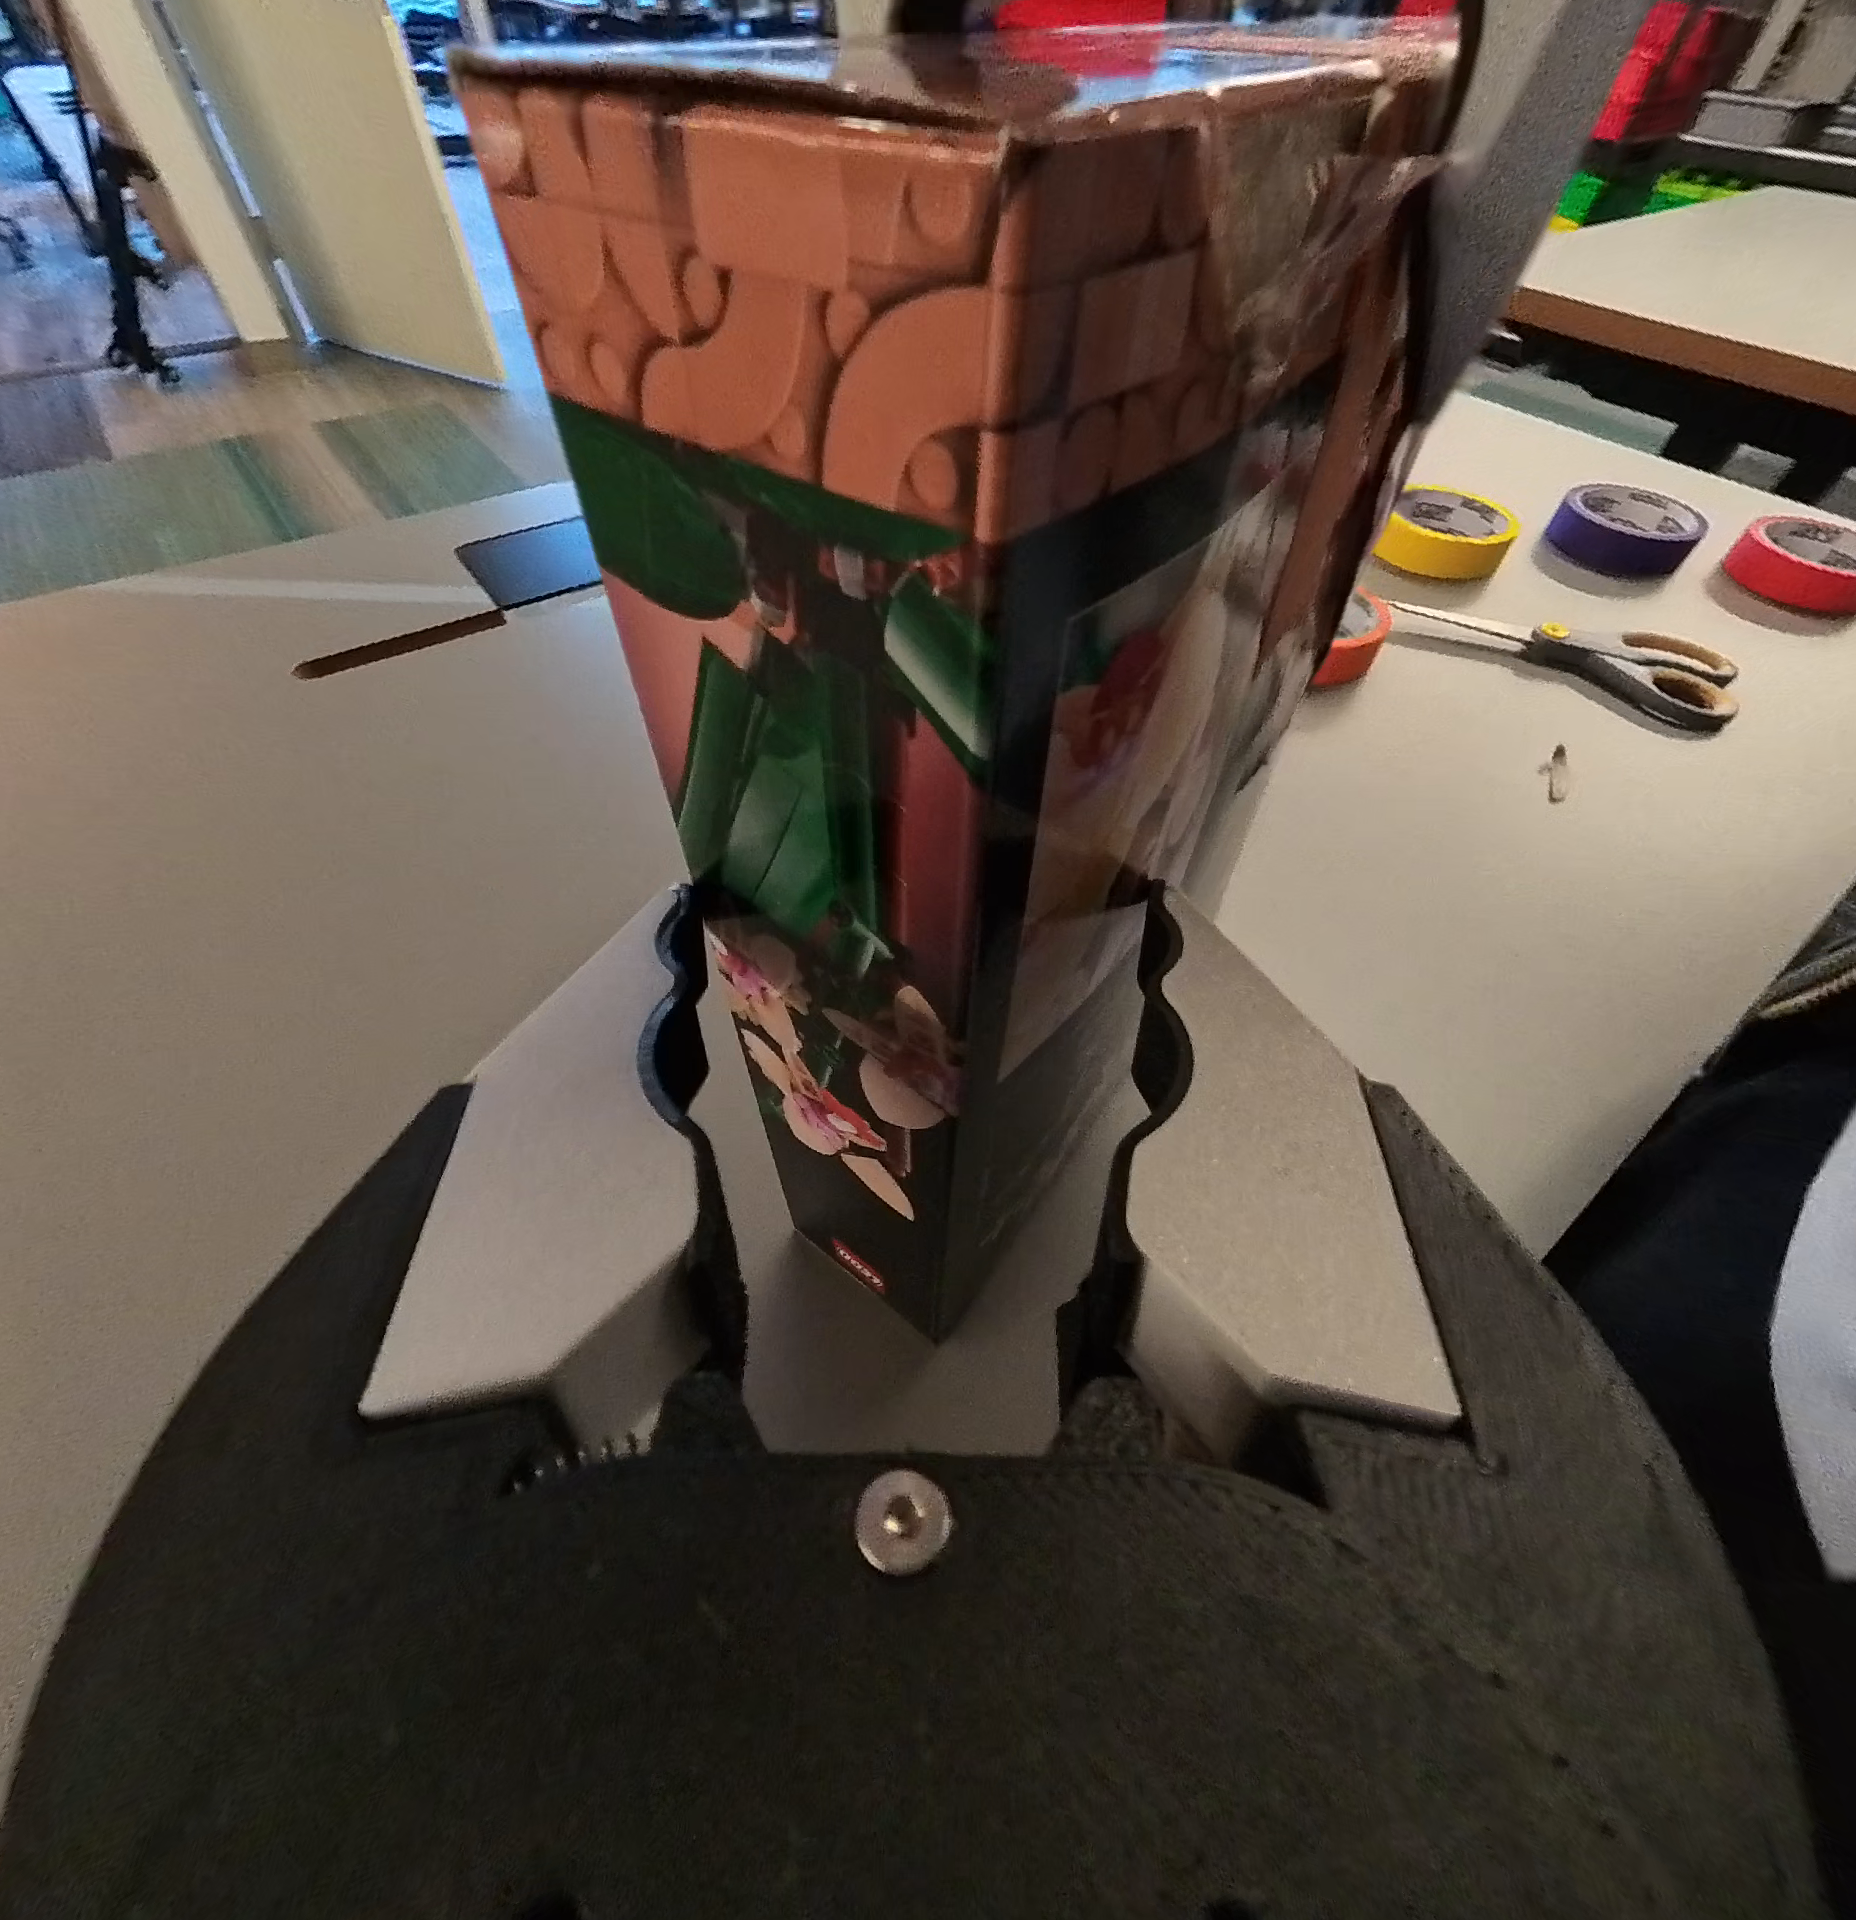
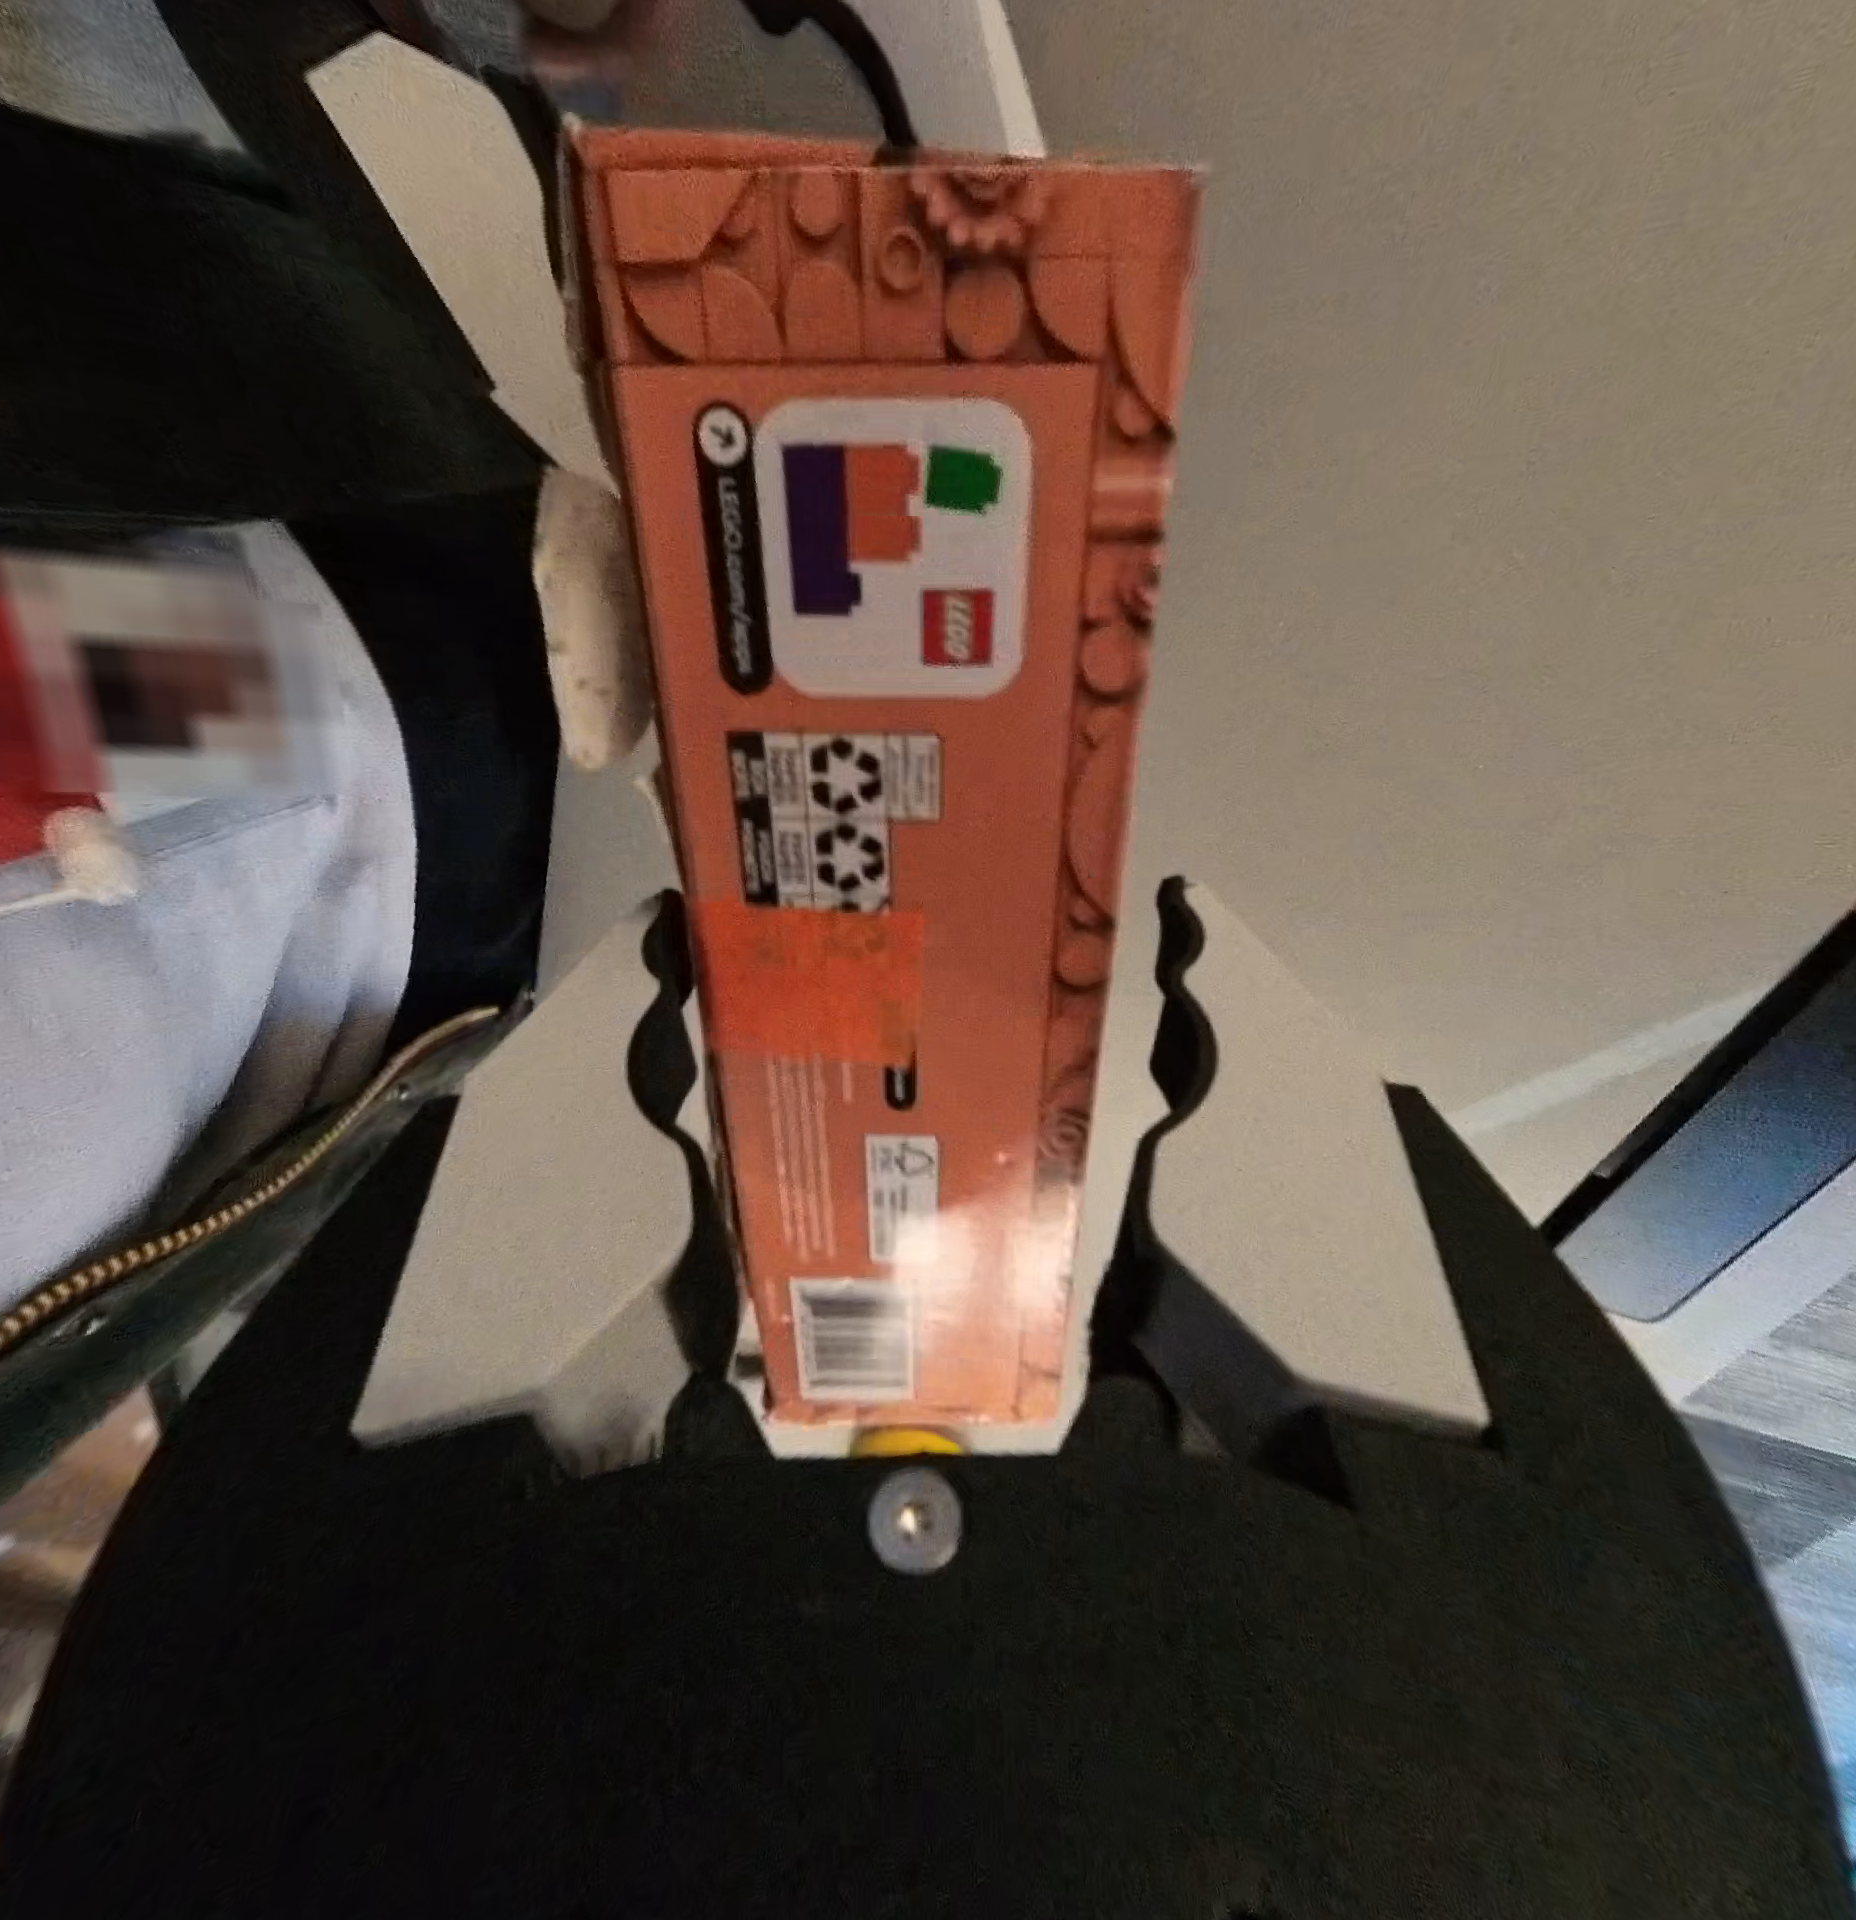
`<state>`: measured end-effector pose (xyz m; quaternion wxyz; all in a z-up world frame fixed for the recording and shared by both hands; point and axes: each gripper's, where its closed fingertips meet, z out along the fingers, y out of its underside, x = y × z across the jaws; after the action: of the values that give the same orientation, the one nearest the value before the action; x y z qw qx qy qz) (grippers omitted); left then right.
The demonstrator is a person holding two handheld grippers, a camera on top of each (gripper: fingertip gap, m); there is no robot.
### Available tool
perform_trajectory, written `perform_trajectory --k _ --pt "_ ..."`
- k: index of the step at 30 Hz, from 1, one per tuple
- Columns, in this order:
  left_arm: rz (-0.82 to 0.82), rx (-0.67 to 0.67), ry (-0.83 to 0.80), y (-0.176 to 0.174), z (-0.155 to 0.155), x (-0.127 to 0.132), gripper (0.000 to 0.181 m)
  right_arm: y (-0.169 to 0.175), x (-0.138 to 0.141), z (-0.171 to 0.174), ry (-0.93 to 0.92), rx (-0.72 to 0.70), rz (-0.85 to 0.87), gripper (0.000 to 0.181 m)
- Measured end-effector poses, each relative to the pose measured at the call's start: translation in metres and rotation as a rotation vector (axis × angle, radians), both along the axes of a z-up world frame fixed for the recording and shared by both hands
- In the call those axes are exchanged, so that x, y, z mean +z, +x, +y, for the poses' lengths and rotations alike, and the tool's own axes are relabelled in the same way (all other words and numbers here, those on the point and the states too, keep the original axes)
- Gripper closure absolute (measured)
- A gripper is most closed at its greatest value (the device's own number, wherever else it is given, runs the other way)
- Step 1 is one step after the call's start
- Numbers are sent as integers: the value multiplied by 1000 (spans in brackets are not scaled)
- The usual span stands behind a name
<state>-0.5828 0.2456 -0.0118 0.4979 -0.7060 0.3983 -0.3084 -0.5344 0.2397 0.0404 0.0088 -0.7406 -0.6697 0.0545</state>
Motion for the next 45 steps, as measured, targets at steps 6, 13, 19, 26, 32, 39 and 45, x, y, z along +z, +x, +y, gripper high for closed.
perform_trajectory --k 6,13,19,26,32,39,45 --pt "-31 264 -109 -7 -26 1 111 24 -31 -9 29 153 -156 89" --pt "-146 317 -177 -1 -45 -10 66 52 -30 -19 40 395 -128 89" --pt "-57 215 -155 38 -27 -20 57 37 34 -22 99 284 349 57" --pt "-19 158 -236 37 -32 -26 64 117 31 26 301 -140 1110 67" --pt "67 125 -228 50 -29 -26 78 85 -33 -3 1 -156 1075 72" --pt "18 170 -330 52 -23 -24 86 65 -82 5 -28 -165 893 78" --pt "-47 342 -214 -29 -74 62 87 -22 -6 -42 -139 -22 1000 81"
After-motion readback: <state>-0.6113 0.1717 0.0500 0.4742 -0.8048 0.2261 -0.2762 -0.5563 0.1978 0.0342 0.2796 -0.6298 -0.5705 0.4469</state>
